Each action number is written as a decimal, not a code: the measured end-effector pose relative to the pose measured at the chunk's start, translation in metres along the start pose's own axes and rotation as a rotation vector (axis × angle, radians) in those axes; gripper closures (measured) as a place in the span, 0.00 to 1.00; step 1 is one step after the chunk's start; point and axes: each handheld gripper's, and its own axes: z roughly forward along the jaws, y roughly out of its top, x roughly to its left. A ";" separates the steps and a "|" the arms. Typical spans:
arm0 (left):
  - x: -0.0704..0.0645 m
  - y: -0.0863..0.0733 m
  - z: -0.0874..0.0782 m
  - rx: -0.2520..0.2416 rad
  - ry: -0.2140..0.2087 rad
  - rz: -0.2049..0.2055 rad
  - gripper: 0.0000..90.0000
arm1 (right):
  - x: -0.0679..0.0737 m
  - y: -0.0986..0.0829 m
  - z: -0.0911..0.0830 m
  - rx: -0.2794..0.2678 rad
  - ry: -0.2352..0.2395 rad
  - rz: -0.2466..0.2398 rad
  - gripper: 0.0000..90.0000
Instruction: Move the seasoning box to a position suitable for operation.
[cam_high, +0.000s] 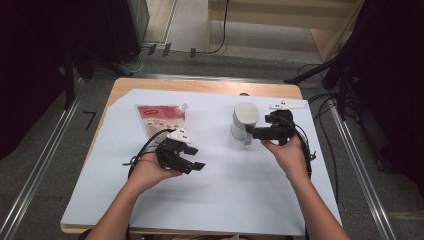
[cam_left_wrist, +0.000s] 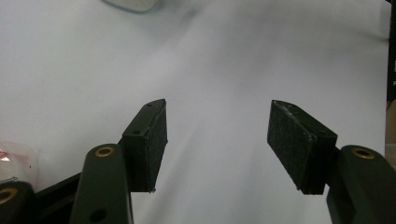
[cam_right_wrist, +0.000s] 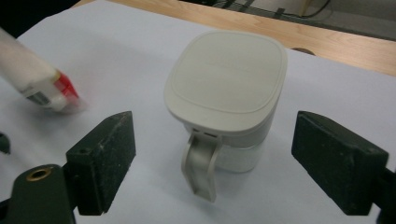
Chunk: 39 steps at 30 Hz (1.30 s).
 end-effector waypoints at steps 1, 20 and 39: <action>0.000 0.000 0.000 -0.001 0.000 -0.003 0.43 | 0.000 0.001 0.002 -0.006 -0.016 0.011 0.15; 0.000 0.000 0.002 0.006 -0.008 -0.001 0.43 | -0.001 0.000 0.035 -0.020 -0.048 0.054 0.11; 0.000 0.000 0.004 0.005 -0.022 0.000 0.43 | 0.010 -0.011 0.078 -0.041 -0.179 0.100 0.12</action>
